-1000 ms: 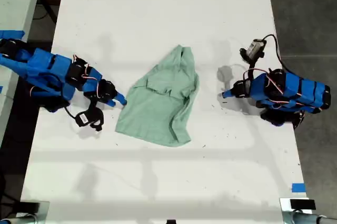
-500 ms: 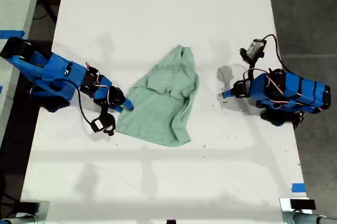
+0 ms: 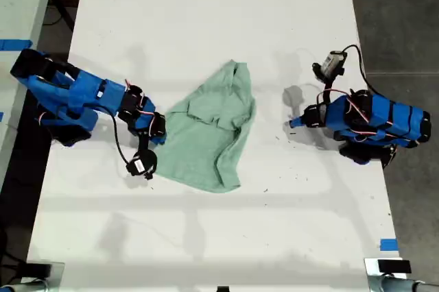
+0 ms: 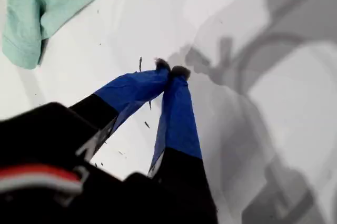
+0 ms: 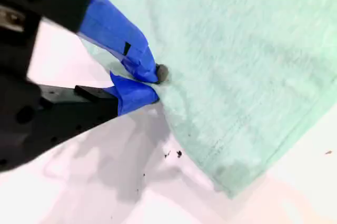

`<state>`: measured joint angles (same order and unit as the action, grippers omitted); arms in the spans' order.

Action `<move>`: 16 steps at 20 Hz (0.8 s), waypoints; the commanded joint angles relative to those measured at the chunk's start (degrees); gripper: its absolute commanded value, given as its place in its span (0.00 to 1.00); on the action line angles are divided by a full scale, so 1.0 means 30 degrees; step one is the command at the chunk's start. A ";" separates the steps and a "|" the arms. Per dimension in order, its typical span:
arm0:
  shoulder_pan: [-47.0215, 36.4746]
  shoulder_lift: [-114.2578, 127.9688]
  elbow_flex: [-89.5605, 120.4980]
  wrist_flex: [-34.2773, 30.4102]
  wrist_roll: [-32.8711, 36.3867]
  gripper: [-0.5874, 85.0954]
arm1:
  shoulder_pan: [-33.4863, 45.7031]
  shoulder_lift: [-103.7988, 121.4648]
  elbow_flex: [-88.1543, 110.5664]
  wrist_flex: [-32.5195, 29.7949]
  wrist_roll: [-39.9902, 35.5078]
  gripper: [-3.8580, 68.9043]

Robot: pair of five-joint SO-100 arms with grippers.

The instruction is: Fold t shirt

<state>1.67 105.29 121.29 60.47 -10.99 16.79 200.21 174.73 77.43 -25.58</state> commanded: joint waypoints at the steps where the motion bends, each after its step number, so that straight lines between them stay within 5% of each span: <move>1: 0.0293 0.0322 -0.4717 0.2637 0.1201 0.00 | 0.0059 0.0205 0.0908 0.0029 0.0059 0.07; 10: -0.0205 -1.1074 -2.1914 0.5918 0.6650 0.00 | 0.0088 0.0205 0.0908 0.0059 0.0000 0.07; 13: -0.0498 -1.2539 -2.2148 0.3896 0.7354 0.01 | 0.0088 0.0205 0.0879 0.0088 0.0000 0.07; 16: -0.0439 -1.3037 -2.2119 0.2432 0.7793 0.23 | 0.0088 0.0205 0.0850 0.0117 -0.0029 0.07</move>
<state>1.58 65.21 58.54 69.61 11.69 16.79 200.21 174.73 77.43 -25.58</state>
